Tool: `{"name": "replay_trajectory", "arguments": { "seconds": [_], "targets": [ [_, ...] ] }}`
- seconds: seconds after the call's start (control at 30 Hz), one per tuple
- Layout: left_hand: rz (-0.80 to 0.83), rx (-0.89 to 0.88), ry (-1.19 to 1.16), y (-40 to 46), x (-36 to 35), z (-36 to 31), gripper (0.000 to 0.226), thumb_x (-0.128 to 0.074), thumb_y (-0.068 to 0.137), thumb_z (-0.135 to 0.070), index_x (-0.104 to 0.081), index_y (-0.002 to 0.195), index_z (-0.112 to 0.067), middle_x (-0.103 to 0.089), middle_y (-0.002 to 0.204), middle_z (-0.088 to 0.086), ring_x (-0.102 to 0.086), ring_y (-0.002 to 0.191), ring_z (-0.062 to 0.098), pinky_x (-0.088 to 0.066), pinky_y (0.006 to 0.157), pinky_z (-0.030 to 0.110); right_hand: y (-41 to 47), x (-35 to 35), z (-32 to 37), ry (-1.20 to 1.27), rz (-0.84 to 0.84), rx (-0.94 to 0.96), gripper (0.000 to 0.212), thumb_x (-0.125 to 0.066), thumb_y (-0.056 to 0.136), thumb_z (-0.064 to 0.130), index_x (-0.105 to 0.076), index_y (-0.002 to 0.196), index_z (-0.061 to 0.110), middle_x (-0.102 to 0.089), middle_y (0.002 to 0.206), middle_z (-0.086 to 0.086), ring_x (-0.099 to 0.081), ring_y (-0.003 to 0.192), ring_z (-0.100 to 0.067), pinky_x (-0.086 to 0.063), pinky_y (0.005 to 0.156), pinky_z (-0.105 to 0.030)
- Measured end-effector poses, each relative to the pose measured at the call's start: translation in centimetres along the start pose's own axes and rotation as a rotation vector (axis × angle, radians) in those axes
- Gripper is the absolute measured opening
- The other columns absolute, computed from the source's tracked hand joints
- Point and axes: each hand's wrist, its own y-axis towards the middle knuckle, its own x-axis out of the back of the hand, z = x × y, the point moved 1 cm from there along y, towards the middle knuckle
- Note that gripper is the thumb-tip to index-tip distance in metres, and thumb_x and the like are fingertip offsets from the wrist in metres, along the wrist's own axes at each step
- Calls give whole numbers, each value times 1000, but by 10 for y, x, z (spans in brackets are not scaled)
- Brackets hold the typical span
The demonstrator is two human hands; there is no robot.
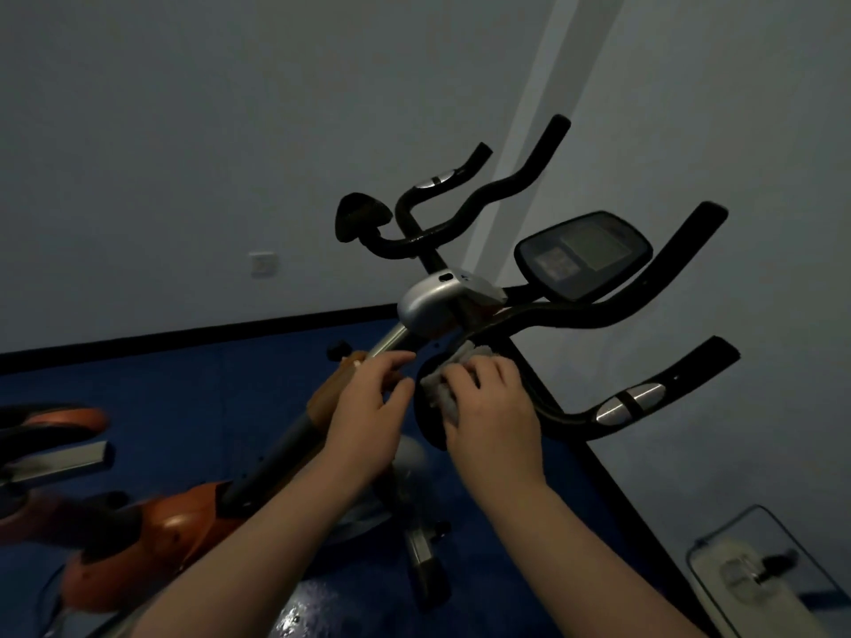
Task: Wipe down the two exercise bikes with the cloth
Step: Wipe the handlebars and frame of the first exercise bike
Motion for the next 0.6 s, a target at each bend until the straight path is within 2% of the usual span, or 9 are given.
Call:
{"name": "replay_trajectory", "arguments": {
  "seconds": [0.1, 0.17, 0.27, 0.37, 0.47, 0.53, 0.6],
  "targets": [
    [-18, -13, -58, 7, -10, 0, 26, -49, 95, -12, -62, 117, -19, -64, 106, -11, -60, 97, 2, -50, 82, 22, -4, 6, -6, -28, 120, 134, 23, -75, 72, 16, -68, 94, 15, -66, 95, -4, -57, 92, -25, -53, 73, -34],
    [-8, -45, -102, 8, -13, -1, 24, -48, 95, -10, -65, 110, -18, -65, 94, -23, -61, 92, -4, -48, 75, 12, 0, 15, -19, 53, 207, 130, 21, -71, 74, 18, -66, 95, 17, -63, 94, -1, -54, 90, -22, -50, 70, -33],
    [27, -65, -141, 11, -13, -1, 25, -46, 96, -10, -67, 104, -21, -64, 88, -32, -61, 88, -9, -48, 71, 7, 16, 21, -20, 157, 69, -26, 22, -70, 76, 12, -67, 97, 16, -62, 98, -1, -54, 92, -19, -48, 70, -29],
    [56, -47, -217, 18, -11, 2, 27, -43, 98, -10, -68, 98, -19, -69, 86, -25, -64, 84, -6, -47, 69, 7, 5, 5, 3, 51, 87, -33, 24, -72, 74, 13, -70, 98, 15, -65, 104, -1, -56, 100, -21, -48, 80, -29],
    [135, -17, -258, 26, -7, 4, 29, -42, 98, -11, -69, 92, -18, -72, 83, -15, -66, 80, 0, -49, 67, 11, -2, 8, 0, 36, 263, 57, 18, -69, 74, 19, -69, 91, 20, -64, 97, 3, -55, 95, -19, -50, 75, -31],
    [192, -19, -263, 30, -3, 6, 30, -42, 98, -11, -70, 92, -17, -72, 82, -15, -66, 80, 0, -49, 67, 10, 13, 14, -11, 64, 284, -47, 15, -65, 76, 19, -69, 90, 22, -61, 93, 4, -53, 92, -18, -47, 69, -31],
    [254, -20, -265, 34, 1, 7, 31, -40, 99, -14, -70, 93, -18, -73, 85, -15, -67, 82, 0, -49, 68, 10, 24, 14, -5, 62, 159, -245, 17, -68, 77, 18, -69, 94, 22, -60, 95, 3, -53, 93, -18, -45, 70, -29]
  ]
}}
